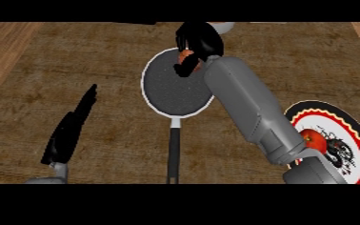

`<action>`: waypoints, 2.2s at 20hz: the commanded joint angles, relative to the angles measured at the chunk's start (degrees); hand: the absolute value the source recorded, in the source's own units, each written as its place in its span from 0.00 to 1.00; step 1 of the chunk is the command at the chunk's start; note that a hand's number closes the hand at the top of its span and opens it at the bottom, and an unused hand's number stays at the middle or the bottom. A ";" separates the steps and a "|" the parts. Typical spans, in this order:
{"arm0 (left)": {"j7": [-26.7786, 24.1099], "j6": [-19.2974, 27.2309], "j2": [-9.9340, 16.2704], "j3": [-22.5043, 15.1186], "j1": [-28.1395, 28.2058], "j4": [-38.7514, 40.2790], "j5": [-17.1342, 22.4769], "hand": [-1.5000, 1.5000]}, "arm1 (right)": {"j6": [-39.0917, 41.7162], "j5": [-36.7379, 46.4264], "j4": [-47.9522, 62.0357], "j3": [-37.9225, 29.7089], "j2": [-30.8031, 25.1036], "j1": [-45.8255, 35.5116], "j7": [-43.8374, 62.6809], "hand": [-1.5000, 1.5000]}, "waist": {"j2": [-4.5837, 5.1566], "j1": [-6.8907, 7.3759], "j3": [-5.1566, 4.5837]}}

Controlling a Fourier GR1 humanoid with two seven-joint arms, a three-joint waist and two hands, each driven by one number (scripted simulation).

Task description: Pick the sweet potato from the plate and place it in the pan

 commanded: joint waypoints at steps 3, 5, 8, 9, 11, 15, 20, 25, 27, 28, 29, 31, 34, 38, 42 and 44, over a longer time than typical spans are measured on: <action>0.47 -1.34 -0.20 -0.95 -2.69 0.82 0.06 0.50 | 4.49 -5.51 8.12 4.88 0.16 -2.13 -2.24 1.00 | 0.95 3.08 0.00; 1.77 -1.78 0.38 -1.79 -3.10 -0.66 -0.77 0.50 | 4.04 -13.95 7.64 -1.14 0.16 2.42 1.01 1.00 | 1.12 4.14 0.15; 1.69 -0.90 -0.59 -1.54 -4.33 -0.42 -0.65 0.50 | 5.56 -18.87 10.13 -2.28 0.16 2.82 1.25 0.00 | 1.16 4.27 0.13; 0.06 -2.16 0.33 -1.26 -3.32 0.73 -0.09 0.50 | 6.15 -21.04 9.96 -2.56 0.16 1.67 1.67 0.00 | 1.14 4.89 0.08; 0.15 -2.29 1.04 -0.60 -3.99 0.85 -0.15 0.50 | 4.86 -25.04 8.79 -3.81 0.16 1.51 -1.19 0.00 | 0.96 4.74 0.14; 0.42 -0.44 -1.49 -2.56 -3.88 1.15 -1.63 0.50 | -4.06 -29.32 6.89 -4.81 0.16 2.54 -7.77 0.00 | 0.77 4.26 0.17; 0.51 -1.85 0.35 -0.72 -2.72 0.66 -0.25 0.50 | -10.82 -35.70 7.52 -8.81 0.16 -0.27 -10.15 0.00 | 0.48 2.80 0.12; 0.33 -0.79 0.72 1.21 -0.41 -0.26 0.28 0.50 | -19.43 -38.58 10.51 -13.39 0.16 -1.72 -11.52 0.00 | 0.26 0.54 0.08; -0.72 0.64 0.07 1.46 0.06 0.30 -0.43 0.50 | -19.42 -39.51 11.54 -15.41 0.03 0.59 -14.52 0.00 | 0.04 -1.31 0.08; -0.58 -0.37 0.32 1.99 0.65 0.15 0.85 0.50 | -18.26 -40.13 11.74 -16.45 -1.97 0.40 -16.07 0.00 | 0.08 -1.36 0.09; -1.55 -0.79 1.45 3.02 2.04 0.12 1.16 0.50 | -15.98 -41.05 11.33 -17.27 -3.17 3.41 -19.12 0.00 | -0.15 -2.06 0.10; 2.45 -1.45 0.97 1.92 1.06 -3.07 1.41 0.50 | -12.40 -42.15 12.51 -19.14 -7.65 1.56 -19.90 0.00 | 0.04 -1.64 0.16; 2.30 -1.33 1.25 1.67 2.64 -4.28 0.67 0.50 | -10.13 -41.03 13.69 -19.00 -11.58 1.50 -22.92 0.00 | -0.24 -2.22 0.13; -0.79 0.11 0.47 3.00 3.58 -1.82 0.55 0.50 | -3.38 -40.95 15.18 -19.59 -17.41 3.86 -26.33 0.00 | -0.36 -2.99 0.10; 1.83 -0.61 0.44 2.98 2.41 -2.74 0.73 0.50 | 0.47 -41.37 16.51 -20.82 -20.84 5.46 -28.59 0.00 | -0.55 -3.41 0.11; 0.20 0.01 0.69 3.27 3.39 -3.59 0.18 0.50 | 4.28 -41.64 16.84 -21.42 -24.35 8.93 -32.99 0.00 | -0.46 -3.33 0.14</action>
